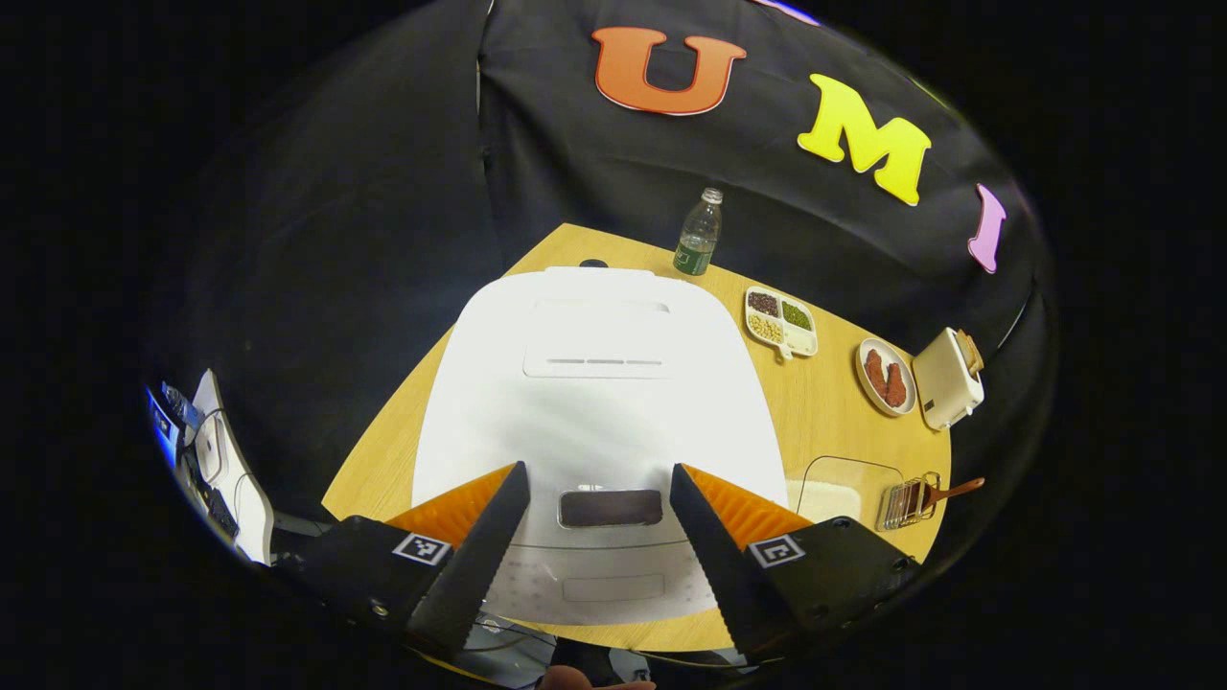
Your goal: Close the left gripper, press the button to open the rice cooker; take a wooden spoon from the chopstick holder with the right hand, scoop a spoonful of rice and pour it into the rice cooker, then put the wooden spoon back into the chopstick holder.
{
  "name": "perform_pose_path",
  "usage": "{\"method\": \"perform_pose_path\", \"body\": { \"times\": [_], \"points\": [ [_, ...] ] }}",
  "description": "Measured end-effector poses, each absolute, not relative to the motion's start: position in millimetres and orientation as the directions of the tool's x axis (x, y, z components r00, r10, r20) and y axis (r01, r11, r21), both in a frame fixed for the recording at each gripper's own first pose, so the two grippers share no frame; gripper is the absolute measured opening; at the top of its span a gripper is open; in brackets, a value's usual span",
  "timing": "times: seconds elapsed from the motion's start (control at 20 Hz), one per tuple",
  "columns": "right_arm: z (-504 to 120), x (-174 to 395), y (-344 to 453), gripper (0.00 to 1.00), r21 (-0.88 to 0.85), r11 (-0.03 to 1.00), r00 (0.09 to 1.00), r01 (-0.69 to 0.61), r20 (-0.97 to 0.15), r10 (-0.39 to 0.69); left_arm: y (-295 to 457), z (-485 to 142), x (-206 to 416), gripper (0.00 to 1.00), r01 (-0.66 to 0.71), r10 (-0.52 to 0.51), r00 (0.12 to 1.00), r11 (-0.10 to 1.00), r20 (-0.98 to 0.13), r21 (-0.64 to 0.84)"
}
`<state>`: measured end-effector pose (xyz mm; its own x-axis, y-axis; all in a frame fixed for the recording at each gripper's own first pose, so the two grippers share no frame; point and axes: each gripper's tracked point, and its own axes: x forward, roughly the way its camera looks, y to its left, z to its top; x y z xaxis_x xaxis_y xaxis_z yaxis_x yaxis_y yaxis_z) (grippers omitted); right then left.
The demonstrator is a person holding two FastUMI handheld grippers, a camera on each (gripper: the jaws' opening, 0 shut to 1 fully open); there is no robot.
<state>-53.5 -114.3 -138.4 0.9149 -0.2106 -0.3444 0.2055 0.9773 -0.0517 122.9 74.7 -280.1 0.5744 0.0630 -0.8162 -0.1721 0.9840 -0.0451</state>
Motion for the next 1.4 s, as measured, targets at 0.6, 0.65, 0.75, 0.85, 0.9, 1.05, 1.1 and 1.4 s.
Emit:
{"method": "perform_pose_path", "body": {
  "times": [0.6,0.65,0.75,0.85,0.9,1.05,1.1,1.4],
  "points": [
    [-174.5,-27.4,-81.3,1.0,-0.001,0.998,0.9,0.069,-0.431,-0.063,70.2,-285.9,126.3,1.0,-0.135,0.106,0.706,0.991,-0.7,0.014],
    [-174.2,-22.3,-76.6,1.0,0.003,0.999,0.901,0.049,-0.431,-0.043,71.0,-284.0,127.2,1.0,-0.152,0.112,0.723,0.988,-0.682,0.0],
    [-164.2,-8.3,-68.4,1.0,0.015,1.0,0.917,0.018,-0.4,-0.01,74.3,-281.8,127.6,0.99,-0.16,0.135,0.736,0.987,-0.664,0.023],
    [-159.8,3.7,-62.7,1.0,0.03,1.0,0.925,-0.006,-0.379,0.017,76.1,-279.2,123.0,1.0,-0.186,0.154,0.736,0.982,-0.66,0.022],
    [-160.0,8.3,-59.7,1.0,0.037,0.999,0.925,-0.022,-0.379,0.035,75.4,-279.7,124.1,1.0,-0.196,0.157,0.733,0.981,-0.661,0.015],
    [-156.2,18.5,-60.2,1.0,0.023,0.998,0.928,-0.062,-0.367,0.066,68.6,-270.4,125.2,0.99,-0.203,0.132,0.746,0.979,-0.653,-0.034],
    [-155.0,22.6,-61.3,1.0,0.022,0.997,0.929,-0.07,-0.362,0.073,66.6,-266.6,125.3,0.97,-0.211,0.129,0.75,0.976,-0.648,-0.051],
    [-136.3,50.2,-71.9,0.96,0.001,0.992,0.955,-0.122,-0.273,0.118,42.5,-198.9,121.9,0.95,-0.188,0.155,0.845,0.982,-0.512,-0.013]
  ]
}}
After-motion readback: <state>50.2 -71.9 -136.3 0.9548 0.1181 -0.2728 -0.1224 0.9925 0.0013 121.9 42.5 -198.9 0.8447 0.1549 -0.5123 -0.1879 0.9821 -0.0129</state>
